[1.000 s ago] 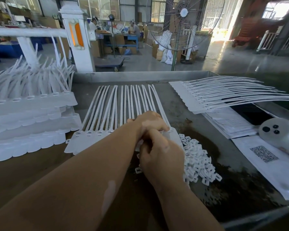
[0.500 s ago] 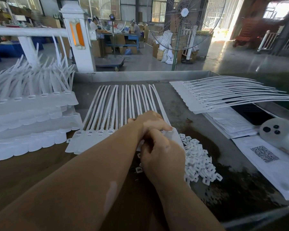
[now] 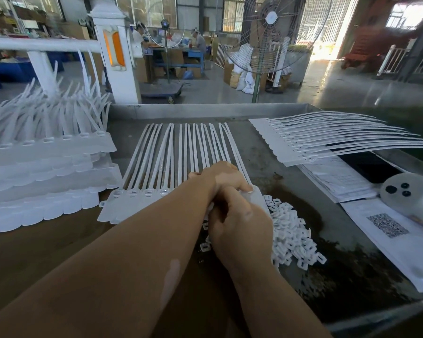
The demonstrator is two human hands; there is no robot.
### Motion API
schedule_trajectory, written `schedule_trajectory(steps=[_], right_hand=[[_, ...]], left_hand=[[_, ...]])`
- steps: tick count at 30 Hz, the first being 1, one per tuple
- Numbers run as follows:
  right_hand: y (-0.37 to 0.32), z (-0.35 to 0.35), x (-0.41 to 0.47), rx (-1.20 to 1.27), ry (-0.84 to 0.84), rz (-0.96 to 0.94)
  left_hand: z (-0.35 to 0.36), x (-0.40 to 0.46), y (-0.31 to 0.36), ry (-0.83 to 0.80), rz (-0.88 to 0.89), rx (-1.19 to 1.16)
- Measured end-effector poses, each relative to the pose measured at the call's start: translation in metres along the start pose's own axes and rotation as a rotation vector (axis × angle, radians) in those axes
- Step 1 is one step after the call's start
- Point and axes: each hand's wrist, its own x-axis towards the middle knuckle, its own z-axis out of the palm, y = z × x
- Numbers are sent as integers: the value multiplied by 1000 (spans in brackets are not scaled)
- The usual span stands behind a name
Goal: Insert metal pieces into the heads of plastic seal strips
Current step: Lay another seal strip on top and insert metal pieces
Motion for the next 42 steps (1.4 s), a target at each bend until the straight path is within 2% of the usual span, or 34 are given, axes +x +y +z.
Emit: schedule_trajectory(steps=[5, 12, 22, 27, 29, 32, 36, 42], right_hand=[[0, 0, 0, -4, 42, -8], [0, 1, 0, -53, 62, -45], [2, 2, -1, -33, 20, -78], [2, 2, -2, -32, 33, -86], [2, 2, -3, -40, 40, -93], [2, 2, -5, -61, 49, -99], [2, 2, -7, -73, 30, -109], [4, 2, -7, -72, 30, -104]], left_hand=[[2, 1, -9, 13, -70, 33], [-13, -21, -10, 23, 98, -218], [-48, -78, -67, 460, 155, -412], [-49, -102, -103, 755, 52, -417], [-46, -108, -113, 827, 18, -405], [-44, -111, -122, 890, -51, -278], [-41, -110, -127, 883, -115, -176], [-37, -111, -124, 905, 3, -261]])
